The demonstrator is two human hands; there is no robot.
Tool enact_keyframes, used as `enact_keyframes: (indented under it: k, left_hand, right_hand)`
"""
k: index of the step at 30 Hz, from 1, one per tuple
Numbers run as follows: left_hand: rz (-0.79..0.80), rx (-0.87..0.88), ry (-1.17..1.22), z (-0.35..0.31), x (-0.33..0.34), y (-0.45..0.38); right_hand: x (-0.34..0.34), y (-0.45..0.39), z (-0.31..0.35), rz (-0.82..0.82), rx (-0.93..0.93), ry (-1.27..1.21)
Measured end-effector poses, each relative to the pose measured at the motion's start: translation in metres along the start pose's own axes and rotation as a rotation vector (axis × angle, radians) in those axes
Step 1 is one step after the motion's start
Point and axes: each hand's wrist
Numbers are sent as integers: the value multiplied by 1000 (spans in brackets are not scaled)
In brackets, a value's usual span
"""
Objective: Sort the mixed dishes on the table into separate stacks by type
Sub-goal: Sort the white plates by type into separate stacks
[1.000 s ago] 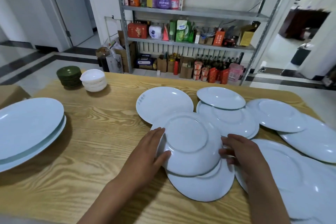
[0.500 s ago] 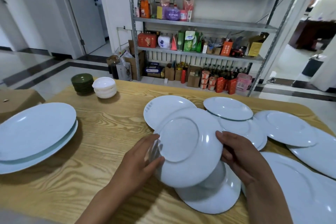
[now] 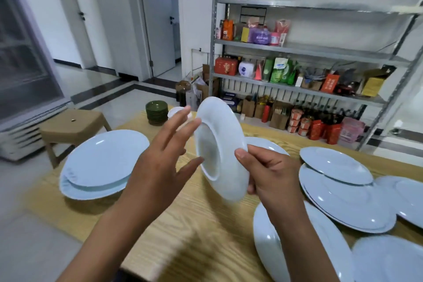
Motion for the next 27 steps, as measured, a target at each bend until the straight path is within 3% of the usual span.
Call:
enact_keyframes:
  k: [4,7,9,12,16,22,27]
  left_hand:
    - [2,57,-224,17,-31,-3]
    - [26,20,-357,38,-44,2]
    - [24,-5,-387,53,-49,6]
    - [-45,-29,-392,70,-56,14]
    - [-87,-149,-337,90,-57,35]
    - [-237,-393,-255,121,-49,73]
    - [-181,-466,-260,138,-46,92]
  right_hand:
    - [40,-7,-10,132,-281,377]
    - [64,-11,-26,115,-678,696]
    - [82,-11,-34,97,-821,743]
    - [105,-7,-47,111,-889,764]
    - [129,-2,-64,160,-843,708]
    - [142,13,-125,252,-313,742]
    - [133,29,-164,417,-183,815]
Point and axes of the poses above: each hand's wrist, its own y-axis away from the middle knuckle, its own x-axis out of the palm, z = x × y, and after that the axes turned 9 degrees about -x, right-handed
